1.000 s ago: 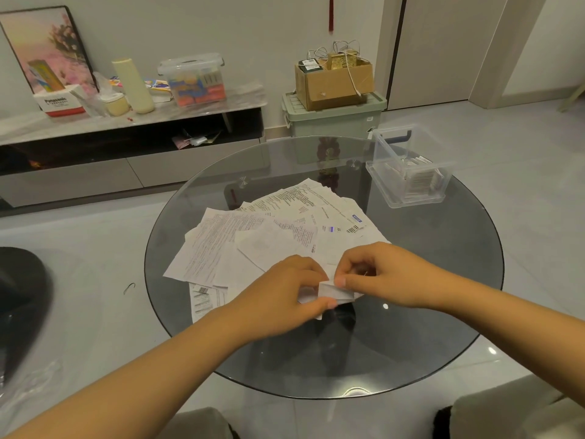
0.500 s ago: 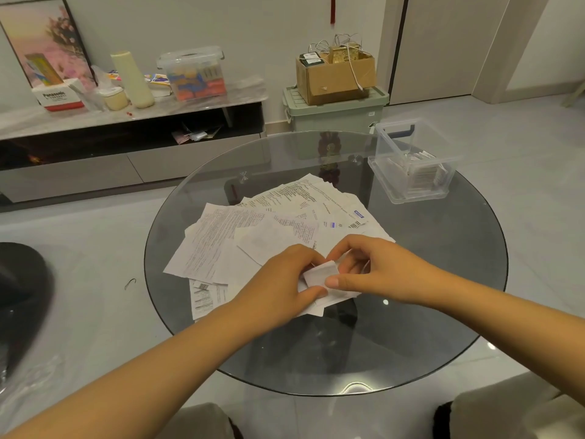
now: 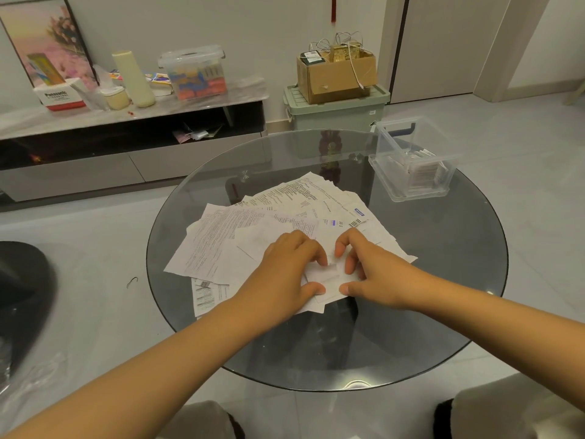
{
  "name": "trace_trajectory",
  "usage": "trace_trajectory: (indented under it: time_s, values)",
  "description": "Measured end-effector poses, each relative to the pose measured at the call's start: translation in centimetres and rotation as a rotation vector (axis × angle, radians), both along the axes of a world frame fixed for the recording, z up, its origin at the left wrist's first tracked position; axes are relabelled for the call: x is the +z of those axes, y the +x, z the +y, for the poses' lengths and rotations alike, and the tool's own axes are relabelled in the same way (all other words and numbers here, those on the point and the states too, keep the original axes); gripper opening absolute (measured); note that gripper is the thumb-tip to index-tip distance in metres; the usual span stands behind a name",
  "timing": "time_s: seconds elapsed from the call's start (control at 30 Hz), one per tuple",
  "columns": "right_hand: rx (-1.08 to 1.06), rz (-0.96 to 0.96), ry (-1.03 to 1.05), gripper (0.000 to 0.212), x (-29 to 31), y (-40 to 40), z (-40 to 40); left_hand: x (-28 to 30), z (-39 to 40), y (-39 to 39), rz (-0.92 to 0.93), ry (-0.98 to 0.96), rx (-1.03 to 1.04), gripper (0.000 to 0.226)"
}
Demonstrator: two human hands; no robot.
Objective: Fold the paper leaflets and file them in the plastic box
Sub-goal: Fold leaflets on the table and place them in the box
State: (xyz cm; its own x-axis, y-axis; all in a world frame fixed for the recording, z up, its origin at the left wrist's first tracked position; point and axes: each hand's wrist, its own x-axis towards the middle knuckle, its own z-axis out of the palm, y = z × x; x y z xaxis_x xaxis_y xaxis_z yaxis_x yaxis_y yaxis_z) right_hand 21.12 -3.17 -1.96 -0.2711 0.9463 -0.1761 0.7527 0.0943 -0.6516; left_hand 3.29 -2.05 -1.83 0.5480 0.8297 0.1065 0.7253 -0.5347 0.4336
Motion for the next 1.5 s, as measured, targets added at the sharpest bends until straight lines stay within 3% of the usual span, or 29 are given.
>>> trace_trajectory:
  time_s: [0.07, 0.23, 0.33, 0.47, 0.63, 0.73, 0.97, 1.1, 1.5]
  values:
    - [-0.016, 0.019, -0.035, 0.045, 0.1, 0.1, 0.3, 0.1, -0.1, 0.2, 0.019, 0.017, -0.026, 0.024]
    - [0.003, -0.037, 0.051, 0.036, 0.0, 0.2, 0.1, 0.0, -0.2, 0.2, 0.052, 0.077, 0.006, 0.034]
    - [-0.011, -0.054, 0.109, 0.023, -0.2, 0.3, -0.1, 0.2, 0.0, 0.1, 0.026, -0.065, 0.069, 0.043]
    - [-0.045, -0.046, 0.126, 0.028, -0.5, 0.0, -0.3, 0.7, 0.5, 0.5, -0.031, -0.210, 0.138, 0.053]
    - [-0.093, -0.010, 0.123, 0.018, -0.3, -0.2, 0.1, 1.5, 1.3, 0.9, -0.068, -0.340, 0.201, 0.031]
    - [-0.153, 0.077, 0.115, 0.010, 0.7, 0.2, 0.6, 2.3, 1.9, 1.2, -0.173, -0.408, 0.219, 0.020]
    - [-0.327, 0.318, 0.135, 0.011, 4.1, 2.9, 1.5, 4.4, 3.5, 3.3, -0.536, -0.587, 0.270, 0.008]
    - [-0.439, 0.431, 0.197, 0.011, 5.5, 4.5, 2.4, 5.5, 4.8, 5.9, -0.632, -0.523, 0.275, 0.007]
    - [-0.713, 0.475, 0.377, 0.008, 8.0, 11.0, 6.8, 7.7, 12.0, 14.3, -0.676, -0.393, 0.102, 0.025]
